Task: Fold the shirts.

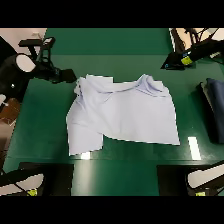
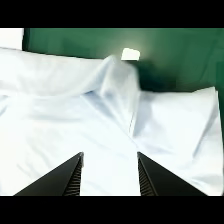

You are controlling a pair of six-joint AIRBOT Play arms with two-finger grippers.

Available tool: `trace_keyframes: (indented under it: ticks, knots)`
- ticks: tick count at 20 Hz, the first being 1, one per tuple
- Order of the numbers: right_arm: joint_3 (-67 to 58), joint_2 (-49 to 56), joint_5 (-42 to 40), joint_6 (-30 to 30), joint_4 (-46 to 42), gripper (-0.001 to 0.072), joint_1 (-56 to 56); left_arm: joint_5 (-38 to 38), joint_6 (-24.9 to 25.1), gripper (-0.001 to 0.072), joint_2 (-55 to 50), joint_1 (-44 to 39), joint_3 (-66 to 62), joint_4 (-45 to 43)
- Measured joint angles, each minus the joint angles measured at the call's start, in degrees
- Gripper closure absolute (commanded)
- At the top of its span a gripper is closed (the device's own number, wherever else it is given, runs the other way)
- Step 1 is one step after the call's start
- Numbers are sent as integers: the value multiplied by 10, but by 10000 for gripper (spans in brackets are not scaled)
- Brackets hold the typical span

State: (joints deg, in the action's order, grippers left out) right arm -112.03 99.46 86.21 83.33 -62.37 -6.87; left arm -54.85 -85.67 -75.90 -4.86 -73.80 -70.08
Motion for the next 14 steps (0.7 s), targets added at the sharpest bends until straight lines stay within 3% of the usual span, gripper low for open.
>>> trace_keyframes:
  ticks: [6, 14]
  knots:
    - [118, -90, 42, -39, 76, 324, 59, -138, 55, 157, 10, 104, 39, 17]
    - [354, -236, -33, -62, 127, 324, 87, -110, 113, 157, 14, 132, 217, 82]
